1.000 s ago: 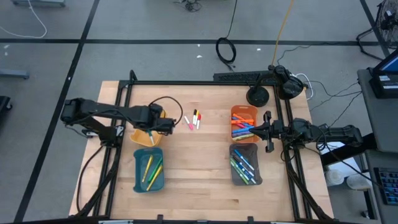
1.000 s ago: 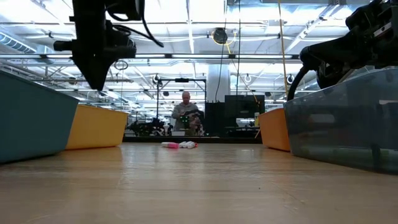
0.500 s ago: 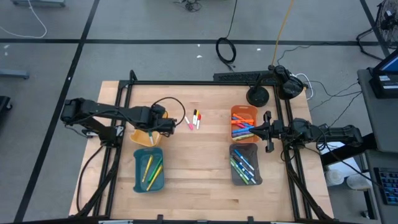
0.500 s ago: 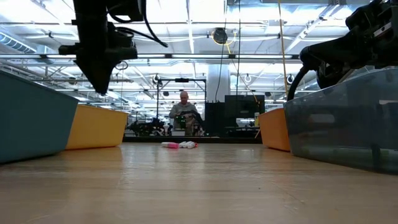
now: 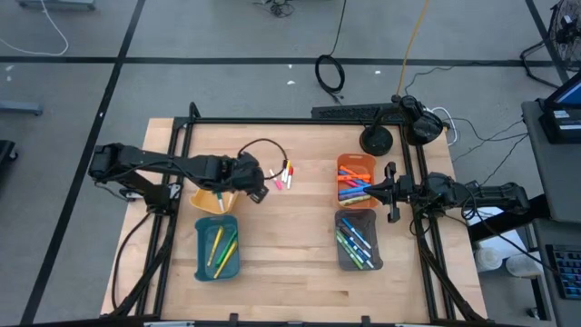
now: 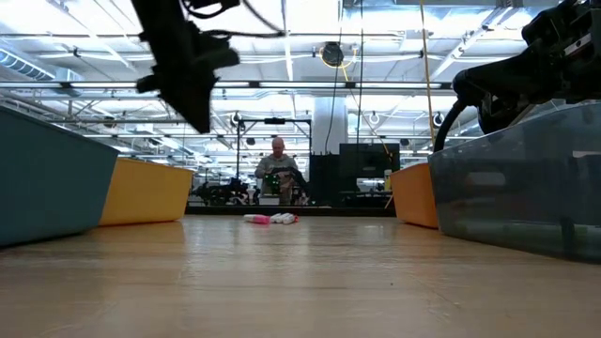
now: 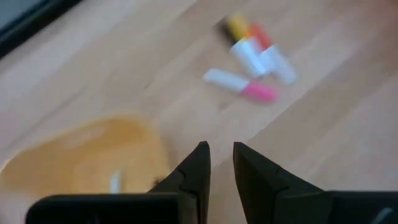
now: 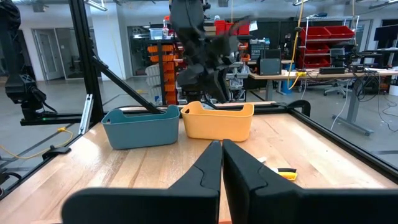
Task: Pick & Place Markers
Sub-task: Put the pink mini marker into the yellow bin
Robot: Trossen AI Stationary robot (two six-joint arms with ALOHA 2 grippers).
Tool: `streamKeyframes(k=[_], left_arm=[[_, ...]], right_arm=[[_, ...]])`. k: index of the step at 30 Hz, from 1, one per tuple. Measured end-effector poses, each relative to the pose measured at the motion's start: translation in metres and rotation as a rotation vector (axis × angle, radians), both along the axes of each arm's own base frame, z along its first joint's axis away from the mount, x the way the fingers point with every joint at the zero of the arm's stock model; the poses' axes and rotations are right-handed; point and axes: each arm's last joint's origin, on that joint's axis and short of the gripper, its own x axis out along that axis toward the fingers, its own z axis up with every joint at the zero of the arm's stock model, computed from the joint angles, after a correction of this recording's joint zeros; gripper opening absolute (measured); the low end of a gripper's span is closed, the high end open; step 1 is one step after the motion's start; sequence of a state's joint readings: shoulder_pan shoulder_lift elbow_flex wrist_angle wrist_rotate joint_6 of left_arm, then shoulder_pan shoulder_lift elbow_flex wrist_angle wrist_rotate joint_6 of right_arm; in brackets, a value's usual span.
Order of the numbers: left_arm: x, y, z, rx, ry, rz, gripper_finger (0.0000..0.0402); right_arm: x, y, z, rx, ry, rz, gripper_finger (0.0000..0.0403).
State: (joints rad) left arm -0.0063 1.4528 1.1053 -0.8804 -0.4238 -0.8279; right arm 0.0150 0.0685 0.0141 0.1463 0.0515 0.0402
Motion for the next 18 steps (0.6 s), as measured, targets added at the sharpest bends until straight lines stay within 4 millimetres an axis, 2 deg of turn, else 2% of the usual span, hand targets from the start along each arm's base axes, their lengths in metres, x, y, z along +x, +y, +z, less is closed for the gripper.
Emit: streamKeyframes(k=[11,15,18], left_arm=[[0.039,0.0,0.026,0.228,-0.312,-0.335,0.0076],[0.044,0.0,0.033,0.29,-0.361,-0.387,0.0076],[0.045,0.0,0.034,0.272,-0.391,-0.357,0.0079]], right_arm=[[0.0,0.0,0.0,0.0,0.0,0.0,0.0004],[0.0,0.0,0.0,0.0,0.0,0.0,0.0004],[0.0,0.0,0.0,0.0,0.0,0.0,0.0004]])
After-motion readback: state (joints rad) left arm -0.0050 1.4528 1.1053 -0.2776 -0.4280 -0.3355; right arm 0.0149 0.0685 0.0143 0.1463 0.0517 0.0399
